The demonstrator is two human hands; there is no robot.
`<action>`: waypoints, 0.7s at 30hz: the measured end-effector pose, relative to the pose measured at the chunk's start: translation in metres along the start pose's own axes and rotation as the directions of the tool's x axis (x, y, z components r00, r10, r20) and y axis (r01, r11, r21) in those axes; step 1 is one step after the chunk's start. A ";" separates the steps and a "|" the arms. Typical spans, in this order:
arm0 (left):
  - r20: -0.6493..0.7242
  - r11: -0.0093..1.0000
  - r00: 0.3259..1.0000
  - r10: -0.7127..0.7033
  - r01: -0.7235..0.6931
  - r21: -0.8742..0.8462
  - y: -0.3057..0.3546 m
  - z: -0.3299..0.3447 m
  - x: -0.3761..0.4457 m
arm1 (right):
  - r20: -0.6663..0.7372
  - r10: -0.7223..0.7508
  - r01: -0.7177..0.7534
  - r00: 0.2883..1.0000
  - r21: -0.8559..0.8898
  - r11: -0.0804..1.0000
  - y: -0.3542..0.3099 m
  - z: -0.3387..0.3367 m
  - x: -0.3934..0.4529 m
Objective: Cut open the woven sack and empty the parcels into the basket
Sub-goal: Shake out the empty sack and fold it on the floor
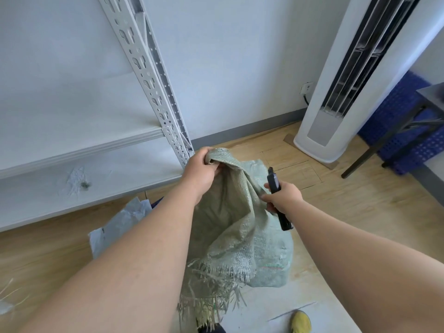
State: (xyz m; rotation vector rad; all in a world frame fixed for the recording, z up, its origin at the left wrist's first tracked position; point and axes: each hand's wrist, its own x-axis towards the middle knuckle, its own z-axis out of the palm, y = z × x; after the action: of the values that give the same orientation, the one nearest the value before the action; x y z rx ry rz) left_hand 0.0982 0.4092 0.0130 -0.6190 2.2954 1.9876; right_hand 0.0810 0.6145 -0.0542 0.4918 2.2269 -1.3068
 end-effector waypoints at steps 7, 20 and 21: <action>0.152 0.963 0.986 -0.063 0.100 -0.249 0.011 0.000 -0.013 | -0.045 0.009 -0.007 0.999 0.045 0.999 0.000 0.002 0.002; 0.151 0.637 0.988 0.020 -0.129 0.760 -0.018 0.031 -0.001 | -0.154 -0.414 0.402 0.897 -0.104 0.910 -0.041 0.000 -0.020; 0.201 0.651 0.977 0.066 -0.195 0.733 -0.013 0.034 0.000 | -0.128 -0.440 0.428 0.889 -0.111 0.897 -0.045 0.002 -0.023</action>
State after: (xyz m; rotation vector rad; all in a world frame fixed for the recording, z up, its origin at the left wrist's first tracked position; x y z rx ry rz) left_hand 0.0951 0.4407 -0.0054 -0.2003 2.7771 0.8599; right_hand 0.0756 0.5902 -0.0103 0.0561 2.6087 -1.4234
